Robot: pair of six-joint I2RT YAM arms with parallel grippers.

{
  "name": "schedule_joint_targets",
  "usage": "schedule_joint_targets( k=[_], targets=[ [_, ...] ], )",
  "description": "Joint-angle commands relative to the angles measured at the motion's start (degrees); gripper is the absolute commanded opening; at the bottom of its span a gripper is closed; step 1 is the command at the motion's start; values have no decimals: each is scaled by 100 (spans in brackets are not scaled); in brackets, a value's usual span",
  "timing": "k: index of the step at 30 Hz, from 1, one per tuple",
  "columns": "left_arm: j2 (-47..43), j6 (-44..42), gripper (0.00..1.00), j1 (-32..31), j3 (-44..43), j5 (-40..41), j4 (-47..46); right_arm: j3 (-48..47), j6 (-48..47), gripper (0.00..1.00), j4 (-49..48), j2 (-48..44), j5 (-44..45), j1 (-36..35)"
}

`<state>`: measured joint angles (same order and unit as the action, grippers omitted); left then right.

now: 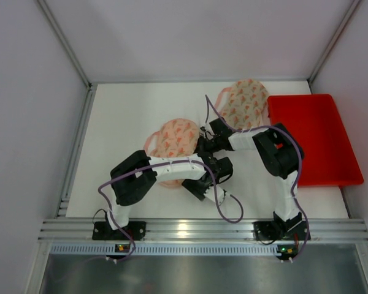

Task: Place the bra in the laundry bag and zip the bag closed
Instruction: Zip the zipper on the laundry bag.

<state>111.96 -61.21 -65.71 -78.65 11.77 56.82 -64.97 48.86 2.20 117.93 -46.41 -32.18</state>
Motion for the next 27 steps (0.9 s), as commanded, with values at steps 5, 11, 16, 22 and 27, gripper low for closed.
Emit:
schedule_joint_targets(
  k=[5,11,16,22,27],
  targets=[
    [194,39,58,-82,-317,185,216,-183,123,0,-88,-341,-43,-77],
    [361,56,55,-82,-309,177,216,-130,97,0,-44,-350,-70,-77],
    [388,30,52,-82,-230,212,216,-147,106,0,-44,-306,-70,-77],
    [458,4,28,-82,-168,185,295,-156,45,0,-18,-314,-35,-77],
    [292,48,0,-100,-186,-156,567,-402,-271,0,369,-174,71,-7]
  ],
)
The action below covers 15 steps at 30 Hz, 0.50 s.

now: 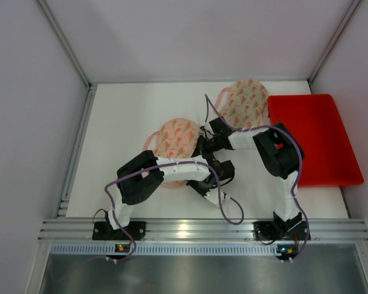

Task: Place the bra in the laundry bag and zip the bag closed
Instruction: Zip the zipper on the laundry bag.

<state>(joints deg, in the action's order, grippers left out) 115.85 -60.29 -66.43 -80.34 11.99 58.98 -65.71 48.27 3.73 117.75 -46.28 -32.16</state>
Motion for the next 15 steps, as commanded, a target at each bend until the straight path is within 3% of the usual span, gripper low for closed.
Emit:
schedule_joint_targets(
  k=[1,15],
  targets=[
    [-141,-44,0,-54,18,-214,386,-354,-274,0,242,-95,75,34],
    [-871,219,0,-660,827,-961,571,-1373,-1117,0,875,608,-3,307]
  ],
)
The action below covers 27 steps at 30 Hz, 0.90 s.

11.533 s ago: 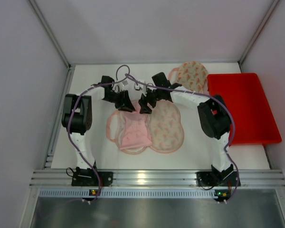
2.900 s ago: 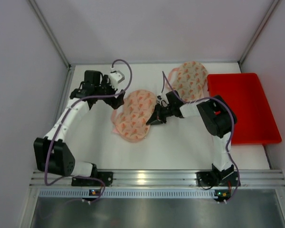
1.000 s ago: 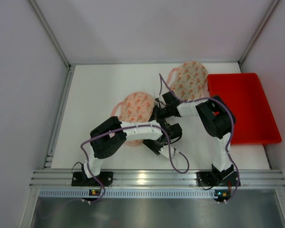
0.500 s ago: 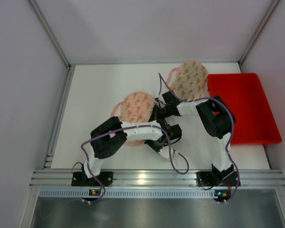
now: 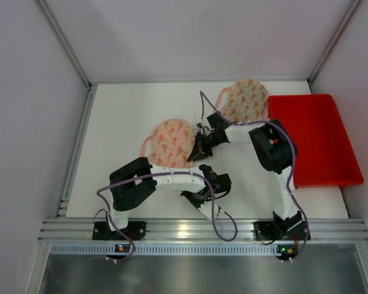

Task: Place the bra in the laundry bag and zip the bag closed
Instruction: Zip the zipper on the laundry bag.

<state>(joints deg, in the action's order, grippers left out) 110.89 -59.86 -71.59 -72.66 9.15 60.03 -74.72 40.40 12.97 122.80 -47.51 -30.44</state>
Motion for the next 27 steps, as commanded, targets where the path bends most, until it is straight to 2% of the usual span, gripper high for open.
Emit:
schedule_joint_targets(
  k=[1,2,3,4,6,7,10,14,18,24,27],
  targets=[
    [-384,246,0,-144,25,-651,457,-534,-349,0,-6,182,67,143],
    [-393,272,0,-144,-19,-599,440,-639,-358,2,30,200,-64,143],
    [-349,325,0,-118,-81,-598,422,-684,-410,10,100,209,-118,143],
    [-323,386,0,-101,-247,-590,413,-711,-454,26,170,183,-162,143],
    [-209,457,0,4,-423,-581,413,-693,-629,43,460,86,-250,161],
    [-191,483,0,40,-563,-598,422,-667,-691,55,582,-45,-276,178],
    [-138,528,0,224,-705,-546,326,-492,-998,69,1092,-335,-391,257],
    [-129,527,0,418,-837,-326,141,323,-1192,70,1269,-704,-566,301],
    [-85,536,0,558,-986,-352,35,862,-764,66,605,-881,-961,267],
    [-94,501,0,585,-1030,-335,-88,705,-297,51,311,-609,-1331,-128],
    [-146,510,0,576,-1013,-405,-70,529,-270,29,276,-433,-1358,-261]
  ],
)
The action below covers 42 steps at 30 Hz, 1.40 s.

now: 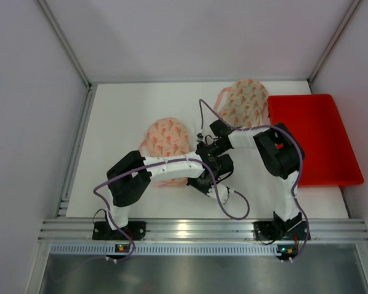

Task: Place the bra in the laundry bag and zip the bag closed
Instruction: Zip the zipper on the laundry bag.

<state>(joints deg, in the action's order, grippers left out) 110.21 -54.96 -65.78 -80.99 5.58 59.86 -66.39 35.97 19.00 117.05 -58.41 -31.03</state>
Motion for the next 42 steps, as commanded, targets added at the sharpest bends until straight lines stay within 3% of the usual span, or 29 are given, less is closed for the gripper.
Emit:
schedule_joint_targets(
  k=[1,3,11,19,21,22,23,24,25,26,32,38,41,42],
  targets=[
    [-114,20,0,-5,-128,-66,-44,-435,157,13,-301,168,-276,-219],
    [-254,20,0,-23,-49,-180,-36,-637,-96,0,5,308,-267,-176],
    [-869,222,0,-339,838,-532,-35,-1850,-1090,0,999,924,198,237],
    [-1063,398,0,-524,1086,-858,-44,-2878,-1672,0,1773,1390,524,352],
    [-967,442,0,-515,1016,-708,-62,-2915,-1637,13,1826,1321,498,343],
    [-914,477,0,-506,911,-690,-62,-2845,-1628,34,1852,1259,471,352],
    [-836,512,0,-454,840,-682,-79,-2783,-1637,44,1913,1189,471,352],
    [-791,556,0,-427,778,-664,-114,-2713,-1645,48,1966,1049,454,360],
    [-704,574,0,-392,665,-655,-123,-2547,-1680,60,2010,969,445,369],
    [-668,583,0,-331,629,-620,-149,-2467,-1768,62,2159,899,445,378],
    [-475,635,0,-76,304,-234,-413,-1615,-2032,62,2380,380,182,483],
    [-369,601,0,21,49,-110,-589,-1271,-1575,60,1879,361,-390,230],
    [-369,574,0,21,-4,-110,-598,-1411,-1531,52,1870,537,-478,1],
    [-378,565,0,21,-4,-119,-598,-1507,-1522,45,1870,581,-487,-35]
  ],
)
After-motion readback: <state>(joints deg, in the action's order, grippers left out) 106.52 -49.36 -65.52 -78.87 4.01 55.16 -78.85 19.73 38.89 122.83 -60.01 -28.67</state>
